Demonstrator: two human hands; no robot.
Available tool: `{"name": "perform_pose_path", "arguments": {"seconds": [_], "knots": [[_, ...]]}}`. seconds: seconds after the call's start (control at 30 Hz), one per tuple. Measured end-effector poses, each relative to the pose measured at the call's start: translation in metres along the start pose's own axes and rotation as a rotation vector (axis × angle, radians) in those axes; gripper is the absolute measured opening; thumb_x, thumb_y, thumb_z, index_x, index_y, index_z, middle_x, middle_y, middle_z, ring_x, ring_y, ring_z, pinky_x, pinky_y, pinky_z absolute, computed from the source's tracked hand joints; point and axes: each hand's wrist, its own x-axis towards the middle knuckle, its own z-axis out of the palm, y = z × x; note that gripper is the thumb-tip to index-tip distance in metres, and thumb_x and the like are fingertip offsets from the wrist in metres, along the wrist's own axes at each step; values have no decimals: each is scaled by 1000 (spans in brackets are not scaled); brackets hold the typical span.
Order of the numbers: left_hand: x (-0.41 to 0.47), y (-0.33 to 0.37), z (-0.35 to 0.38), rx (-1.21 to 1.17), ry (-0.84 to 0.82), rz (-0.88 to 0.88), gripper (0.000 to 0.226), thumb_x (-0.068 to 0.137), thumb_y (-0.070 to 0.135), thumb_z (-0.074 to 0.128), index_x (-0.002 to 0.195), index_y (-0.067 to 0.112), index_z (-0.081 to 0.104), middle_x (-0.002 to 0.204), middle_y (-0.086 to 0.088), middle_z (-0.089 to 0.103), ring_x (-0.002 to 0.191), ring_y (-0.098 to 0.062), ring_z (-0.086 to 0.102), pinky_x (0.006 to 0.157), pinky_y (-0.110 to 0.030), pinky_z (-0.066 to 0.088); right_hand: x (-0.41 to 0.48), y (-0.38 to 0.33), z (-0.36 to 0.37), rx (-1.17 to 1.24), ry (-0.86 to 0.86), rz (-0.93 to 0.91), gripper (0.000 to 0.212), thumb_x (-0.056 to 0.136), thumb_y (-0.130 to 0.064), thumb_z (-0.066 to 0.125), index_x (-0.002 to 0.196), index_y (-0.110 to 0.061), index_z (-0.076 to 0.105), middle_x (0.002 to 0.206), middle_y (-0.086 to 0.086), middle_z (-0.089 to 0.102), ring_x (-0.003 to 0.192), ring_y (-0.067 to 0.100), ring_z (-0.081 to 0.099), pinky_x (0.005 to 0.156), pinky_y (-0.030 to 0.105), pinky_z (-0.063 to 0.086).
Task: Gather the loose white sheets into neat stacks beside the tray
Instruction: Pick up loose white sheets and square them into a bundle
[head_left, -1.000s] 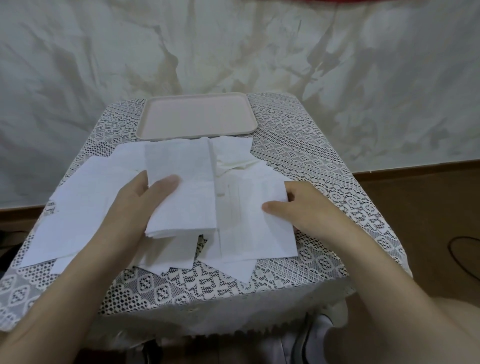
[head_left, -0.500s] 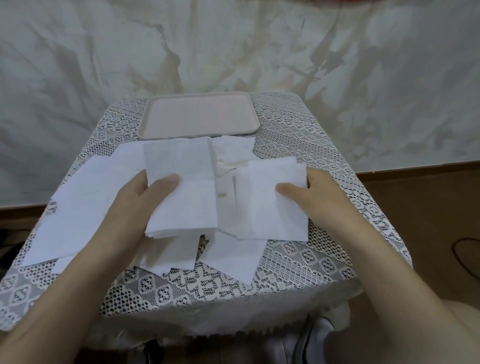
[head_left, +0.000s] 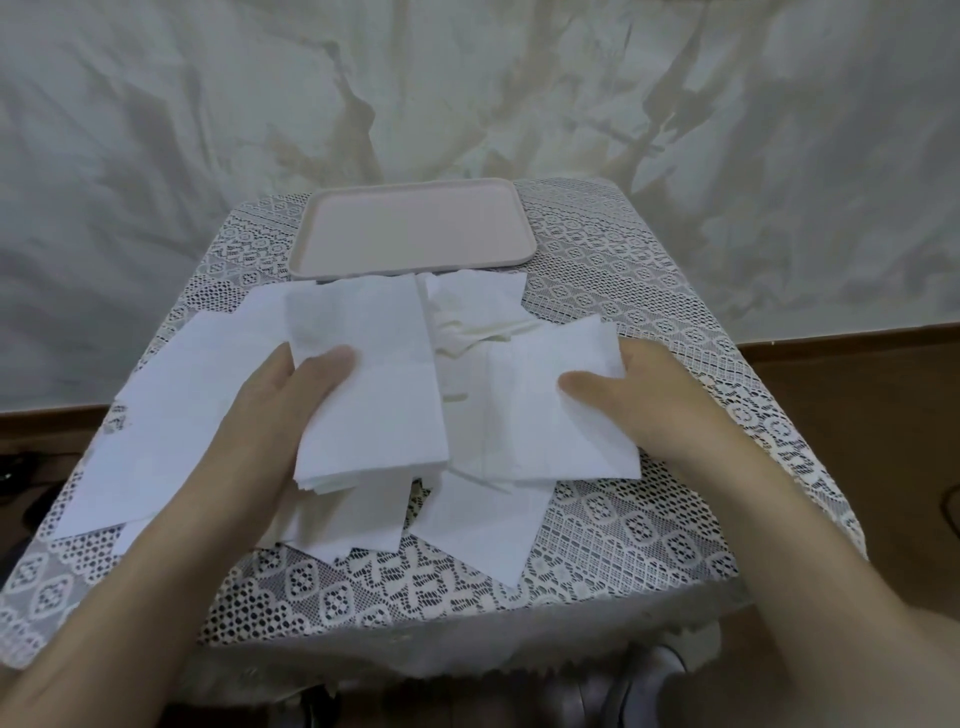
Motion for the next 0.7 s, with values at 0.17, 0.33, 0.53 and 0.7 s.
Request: {"name": "perform_pose_path", "arguments": {"seconds": [0.17, 0.33, 0.53, 0.7], "knots": [[-1, 0, 1, -1, -1, -3, 26, 98, 41, 59, 117, 27, 71, 99, -1, 81, 81, -15, 76, 71, -39, 51, 0, -1, 11, -20, -30, 38, 14, 87, -29, 78, 94, -19, 72, 96, -3, 76, 90, 20, 73, 90, 49, 58], [-1, 0, 0, 12, -6, -14, 30, 93, 47, 68, 116, 28, 72, 98, 0, 80, 80, -16, 75, 65, -37, 49, 3, -2, 13, -96, 52, -23, 19, 89, -31, 74, 103, -19, 71, 98, -2, 74, 93, 24, 71, 89, 51, 57], [-1, -1, -1, 5, -9, -25, 37, 93, 48, 69, 122, 25, 70, 109, -5, 80, 94, -24, 76, 79, -42, 53, 4, -1, 18, -77, 64, -33, 8, 90, -28, 72, 92, -22, 68, 96, -3, 73, 92, 24, 70, 89, 51, 57], [0, -1, -3, 2, -13, -25, 44, 83, 52, 66, 120, 27, 72, 110, -4, 80, 98, -25, 77, 84, -44, 55, 5, -2, 18, -74, 54, -90, 14, 88, -35, 69, 92, -23, 64, 96, -1, 73, 92, 26, 70, 88, 53, 57]]}}
